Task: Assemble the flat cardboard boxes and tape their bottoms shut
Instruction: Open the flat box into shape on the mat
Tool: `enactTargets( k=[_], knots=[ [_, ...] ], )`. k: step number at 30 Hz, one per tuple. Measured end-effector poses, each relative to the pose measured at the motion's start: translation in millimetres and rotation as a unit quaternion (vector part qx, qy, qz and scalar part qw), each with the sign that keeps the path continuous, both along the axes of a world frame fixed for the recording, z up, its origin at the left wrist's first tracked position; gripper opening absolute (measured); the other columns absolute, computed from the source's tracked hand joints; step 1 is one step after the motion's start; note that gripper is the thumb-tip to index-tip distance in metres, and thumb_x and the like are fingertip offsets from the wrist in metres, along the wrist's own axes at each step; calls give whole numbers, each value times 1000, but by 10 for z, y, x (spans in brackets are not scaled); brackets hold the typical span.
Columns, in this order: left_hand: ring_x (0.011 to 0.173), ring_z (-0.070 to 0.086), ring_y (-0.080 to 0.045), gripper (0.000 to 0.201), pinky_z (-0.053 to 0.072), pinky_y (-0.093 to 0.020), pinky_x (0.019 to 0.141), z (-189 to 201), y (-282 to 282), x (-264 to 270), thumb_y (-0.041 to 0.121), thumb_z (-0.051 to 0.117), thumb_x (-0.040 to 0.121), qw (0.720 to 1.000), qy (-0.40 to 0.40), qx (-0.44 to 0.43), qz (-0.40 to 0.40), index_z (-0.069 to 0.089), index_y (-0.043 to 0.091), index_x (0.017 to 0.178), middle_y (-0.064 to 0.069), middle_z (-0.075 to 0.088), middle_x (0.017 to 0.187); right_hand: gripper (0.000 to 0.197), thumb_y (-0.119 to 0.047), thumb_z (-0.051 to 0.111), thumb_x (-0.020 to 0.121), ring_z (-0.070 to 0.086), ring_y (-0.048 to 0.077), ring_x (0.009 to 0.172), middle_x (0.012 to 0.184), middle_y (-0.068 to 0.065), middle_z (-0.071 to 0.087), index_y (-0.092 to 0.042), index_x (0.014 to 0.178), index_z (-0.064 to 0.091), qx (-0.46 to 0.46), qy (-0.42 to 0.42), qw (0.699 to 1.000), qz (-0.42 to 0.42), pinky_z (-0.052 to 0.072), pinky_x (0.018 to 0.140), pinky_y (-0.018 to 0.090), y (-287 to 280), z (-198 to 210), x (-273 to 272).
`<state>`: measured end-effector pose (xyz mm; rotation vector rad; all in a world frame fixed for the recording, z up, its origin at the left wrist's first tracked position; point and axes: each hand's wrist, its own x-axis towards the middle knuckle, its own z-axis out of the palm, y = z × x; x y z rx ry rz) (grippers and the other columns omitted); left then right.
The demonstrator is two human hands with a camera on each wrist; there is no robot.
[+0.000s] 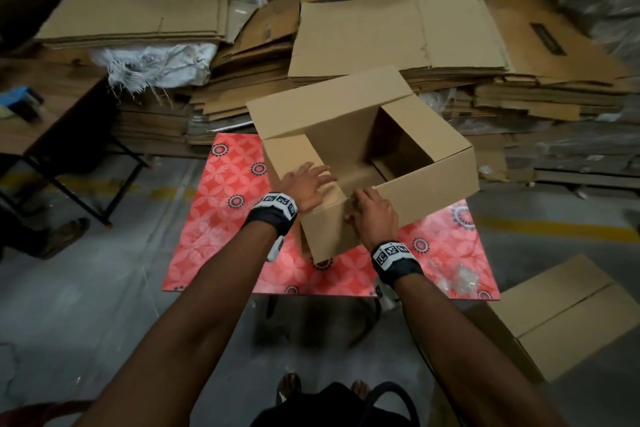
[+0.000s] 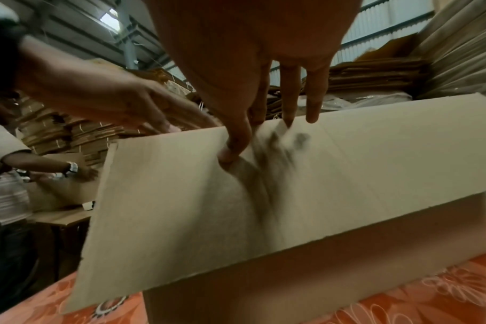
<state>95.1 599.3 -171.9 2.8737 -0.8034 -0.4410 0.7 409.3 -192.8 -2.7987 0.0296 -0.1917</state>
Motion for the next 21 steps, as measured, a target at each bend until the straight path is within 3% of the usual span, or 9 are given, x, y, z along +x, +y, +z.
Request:
enactTargets(
  k=[3,8,11,14,17,21],
  knots=[
    [153,19,-27,56,33,-63,109,80,-148,56,28,42,100,994,-16,106,-25,35,47,153,11,16,169,40,-27,78,82,63,36,91,120,3,60,-21,117,61,2,10,1000,-11,48,76,39,-15,-44,30],
    [142,41,-32,45,43,-55,107,285,-247,149,27,45,96,997,12,80,-7,55,42,138,12,17,169,41,-33,81,76,65,34,85,115,-4,58,-29,108,56,30,20,999,-30,49,69,36,-14,-117,78],
    [144,35,-36,60,42,-59,108,263,-208,178,29,43,96,996,10,88,-16,35,50,152,15,13,170,42,-30,84,74,66,32,87,114,-3,59,-27,107,57,45,10,998,-30,52,69,37,-4,-135,89],
    [145,23,-43,55,31,-67,111,124,-240,73,40,36,99,993,18,118,6,29,60,150,23,7,168,40,-30,83,76,67,31,89,115,-3,61,-25,107,59,44,5,999,-27,52,70,38,-7,-125,82],
    [141,23,-50,47,22,-70,112,26,-320,-22,39,40,98,995,24,89,39,46,62,138,28,3,167,39,-32,82,78,67,31,90,116,-5,60,-27,110,60,40,2,999,-28,54,69,38,-39,-136,50],
    [135,33,-53,45,32,-68,108,137,-265,42,46,34,93,999,15,-2,51,51,55,133,21,3,169,44,-34,81,79,67,32,93,120,-4,61,-25,117,61,41,0,999,-27,52,69,38,-46,-143,30]
  ],
)
